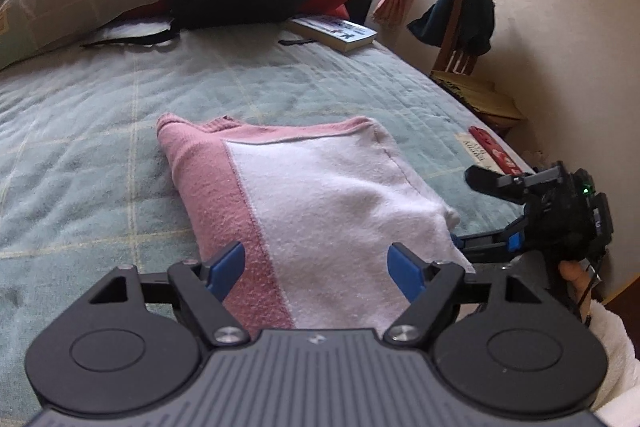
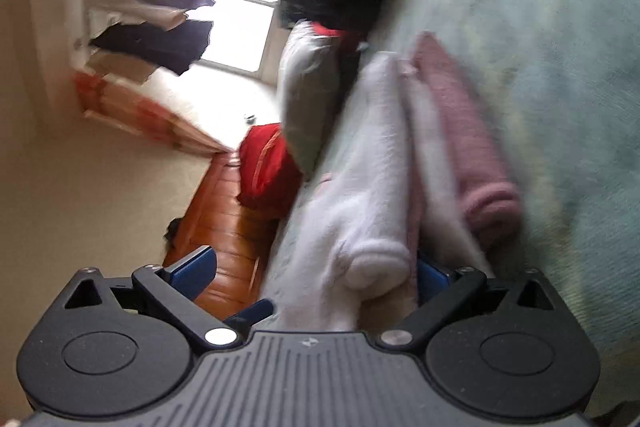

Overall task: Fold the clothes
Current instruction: 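Roll the right gripper and lower it to the sweater's folded edge, then close the right gripper on the folded white edge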

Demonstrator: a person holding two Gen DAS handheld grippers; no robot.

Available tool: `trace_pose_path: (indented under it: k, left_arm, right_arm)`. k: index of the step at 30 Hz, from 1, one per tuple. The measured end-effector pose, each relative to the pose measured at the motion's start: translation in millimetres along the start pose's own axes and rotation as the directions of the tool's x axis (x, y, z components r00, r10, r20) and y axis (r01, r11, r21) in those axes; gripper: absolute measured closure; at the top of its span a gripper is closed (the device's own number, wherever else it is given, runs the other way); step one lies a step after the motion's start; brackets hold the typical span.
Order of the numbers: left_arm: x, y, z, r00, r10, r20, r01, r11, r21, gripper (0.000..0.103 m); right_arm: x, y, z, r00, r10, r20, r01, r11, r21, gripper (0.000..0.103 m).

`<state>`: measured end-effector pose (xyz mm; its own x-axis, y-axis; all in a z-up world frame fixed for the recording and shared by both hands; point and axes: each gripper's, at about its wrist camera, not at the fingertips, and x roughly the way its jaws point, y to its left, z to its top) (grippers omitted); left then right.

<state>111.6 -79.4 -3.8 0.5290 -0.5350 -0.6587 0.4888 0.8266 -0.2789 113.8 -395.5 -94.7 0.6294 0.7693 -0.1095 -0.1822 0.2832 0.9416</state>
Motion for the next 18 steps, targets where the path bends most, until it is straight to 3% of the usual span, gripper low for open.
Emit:
trace_pose_path:
  k: [2,4,5,7,10,13,18]
  left_arm:
    - [0.6,2.1,0.8,1.0,0.006,0.003,-0.006,1.0,-0.008,0.025]
    - [1.6,3.6,-0.1,1.0,0.01,-0.002,-0.01,1.0,-0.013,0.025]
    - [2.1,4.3,-0.6,1.0,0.012,-0.004,-0.012,1.0,-0.016,0.025]
    - [3.1,5.8,-1.5,1.0,0.016,-0.009,-0.016,1.0,-0.022,0.024]
    - [4.5,7.9,-2.9,1.0,0.022,-0.017,-0.022,0.999,-0.03,0.024]
    - [2.8,6.8,-2.8,1.0,0.016,-0.013,-0.017,0.999,-0.028,0.024]
    - [-2.1,1.8,-1.6,1.0,0.003,0.003,-0.003,1.0,-0.016,0.024]
  right_arm:
    - [7.0,0.2,1.0,0.999,-0.04,-0.01,0.039,0.998,-0.04,0.002]
    - [13.3,-14.3,-0.1,0.997,-0.081,-0.006,0.08,0.997,-0.021,0.027]
    - [9.8,-20.0,-0.7,0.996,-0.086,0.007,0.086,0.996,-0.009,0.032]
    - [2.1,-31.4,0.0,0.994,-0.109,0.01,0.108,0.994,0.028,0.07]
    - [-3.4,-32.2,-2.6,0.991,-0.13,0.024,0.129,0.991,0.039,0.073]
    - [4.7,-1.9,-0.9,0.973,-0.228,0.025,0.229,0.969,-0.092,0.074]
    - [2.6,47.5,16.6,0.959,-0.278,0.059,0.284,0.922,-0.262,0.074]
